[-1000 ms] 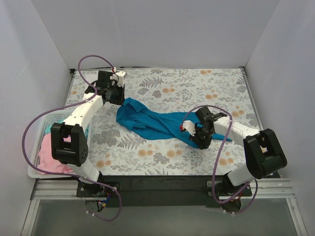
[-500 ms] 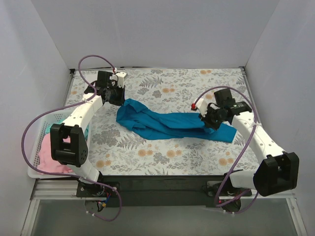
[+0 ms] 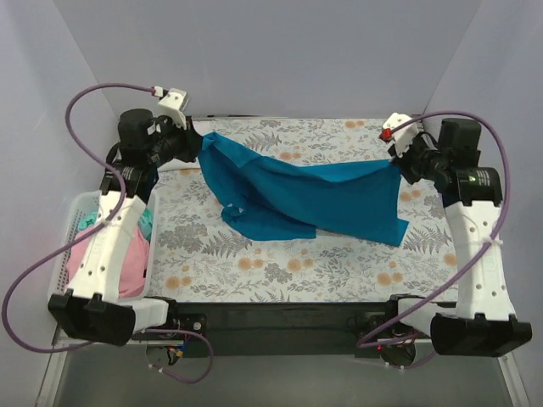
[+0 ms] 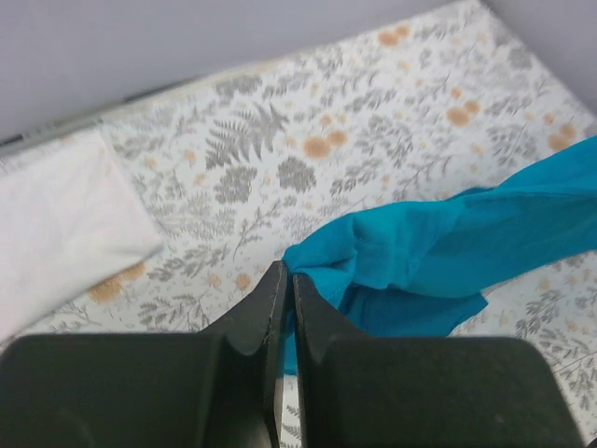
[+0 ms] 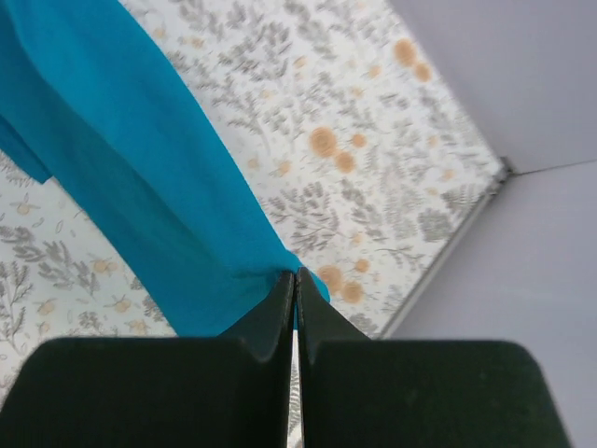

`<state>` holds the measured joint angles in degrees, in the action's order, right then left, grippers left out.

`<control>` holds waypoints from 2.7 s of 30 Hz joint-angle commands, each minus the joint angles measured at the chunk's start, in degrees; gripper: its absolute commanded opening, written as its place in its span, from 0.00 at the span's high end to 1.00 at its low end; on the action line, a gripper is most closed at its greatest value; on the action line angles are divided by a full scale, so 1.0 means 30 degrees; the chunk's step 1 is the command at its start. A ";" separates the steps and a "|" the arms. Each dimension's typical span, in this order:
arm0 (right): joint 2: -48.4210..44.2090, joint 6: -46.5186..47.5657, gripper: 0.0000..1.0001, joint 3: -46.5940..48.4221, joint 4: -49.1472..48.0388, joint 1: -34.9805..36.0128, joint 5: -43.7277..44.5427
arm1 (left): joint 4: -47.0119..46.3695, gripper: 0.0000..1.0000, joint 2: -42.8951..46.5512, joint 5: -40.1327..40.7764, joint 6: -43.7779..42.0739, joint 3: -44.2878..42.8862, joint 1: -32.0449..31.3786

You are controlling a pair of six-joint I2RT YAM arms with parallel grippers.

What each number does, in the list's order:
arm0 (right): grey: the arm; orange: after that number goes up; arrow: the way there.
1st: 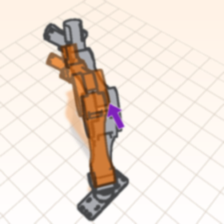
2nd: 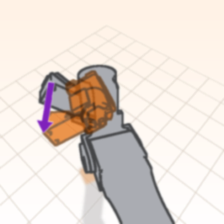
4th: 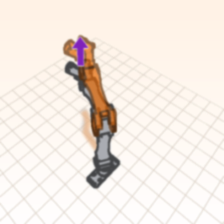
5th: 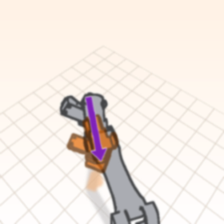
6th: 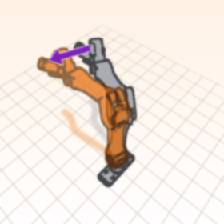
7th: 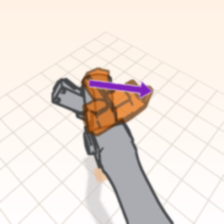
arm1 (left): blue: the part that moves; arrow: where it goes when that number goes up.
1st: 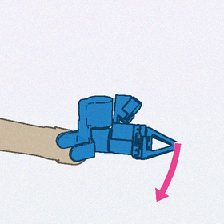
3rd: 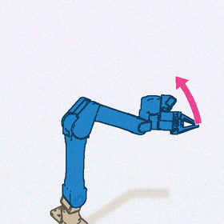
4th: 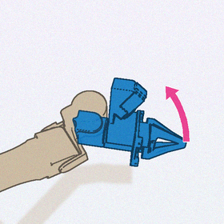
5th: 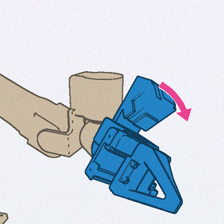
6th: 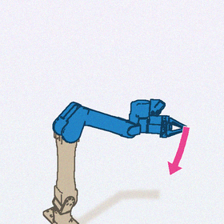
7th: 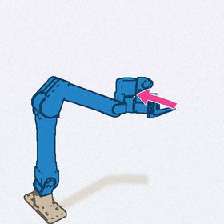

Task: Fold and stack the t-shirts
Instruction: Flatten the tshirt out

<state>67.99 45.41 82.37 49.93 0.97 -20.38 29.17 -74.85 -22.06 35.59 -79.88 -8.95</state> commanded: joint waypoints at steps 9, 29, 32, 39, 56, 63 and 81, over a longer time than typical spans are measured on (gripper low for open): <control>-0.4995 -0.3385 0.99 0.4005 -0.5391 -0.0148 0.4123 | -0.3627 1.00 0.8743 0.1671 0.0792 0.0025 0.0054; 0.1936 -0.3710 0.99 0.5235 -1.1513 -0.0148 0.5034 | -0.7661 1.00 -0.1876 0.1526 0.1055 -0.5476 0.0054; 0.4076 -0.4411 0.99 0.7744 -1.2921 -0.0148 0.5796 | -0.9597 1.00 -0.5335 0.2225 0.1552 -0.9019 0.0141; 0.8418 -0.6491 0.99 1.6996 -1.4035 -0.1524 0.6706 | -1.2210 1.00 -1.1550 0.1290 0.1790 -2.0562 0.0317; -0.0414 0.2638 0.99 -0.5337 -1.7553 -0.2726 -0.0585 | -1.7052 1.00 0.1916 -0.5939 -0.4735 0.8799 0.0259; -0.2243 0.9701 0.99 -1.2738 -1.2958 -0.2581 -0.2933 | -1.2689 0.98 0.4618 -0.7437 -1.0384 1.6456 -0.0589; -0.2188 1.2827 0.30 -1.0528 0.2604 -0.2463 -0.0679 | 0.5541 0.62 0.4268 -0.8380 -1.9252 1.1748 -0.1408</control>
<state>60.86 88.58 44.53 52.60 -6.57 -21.32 39.90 -61.56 -45.93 -21.78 -40.23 -11.90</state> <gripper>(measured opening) 0.675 0.373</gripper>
